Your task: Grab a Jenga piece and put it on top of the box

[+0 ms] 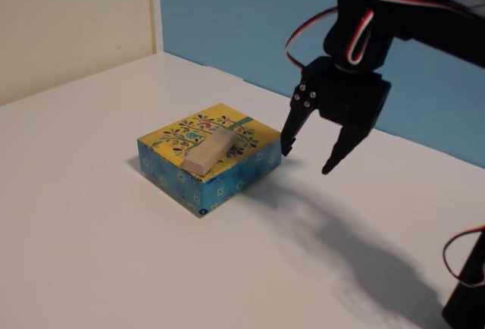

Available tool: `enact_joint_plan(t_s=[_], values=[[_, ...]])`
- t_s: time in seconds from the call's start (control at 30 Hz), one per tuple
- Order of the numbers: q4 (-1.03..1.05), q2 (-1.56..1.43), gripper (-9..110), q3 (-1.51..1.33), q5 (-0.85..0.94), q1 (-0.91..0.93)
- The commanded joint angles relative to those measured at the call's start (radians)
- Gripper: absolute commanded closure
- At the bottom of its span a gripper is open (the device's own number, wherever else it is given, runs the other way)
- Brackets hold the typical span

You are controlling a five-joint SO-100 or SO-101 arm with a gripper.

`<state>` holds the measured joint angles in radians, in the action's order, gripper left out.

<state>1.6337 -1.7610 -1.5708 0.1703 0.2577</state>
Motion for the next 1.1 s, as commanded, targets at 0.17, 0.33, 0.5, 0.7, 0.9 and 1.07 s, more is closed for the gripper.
enact_joint_plan(t_s=[0.17,0.33,0.5,0.7,0.9,1.07], values=[[-0.095,-0.135,82,-0.13,0.02,0.002],[-0.147,-0.238,82,-0.23,0.023,0.015],[-0.212,-0.351,82,-0.339,0.026,0.025],[-0.301,-0.5,82,-0.468,0.023,0.029],[-0.388,-0.641,82,-0.58,0.009,0.031],[-0.437,-0.747,82,-0.664,0.002,0.032]])
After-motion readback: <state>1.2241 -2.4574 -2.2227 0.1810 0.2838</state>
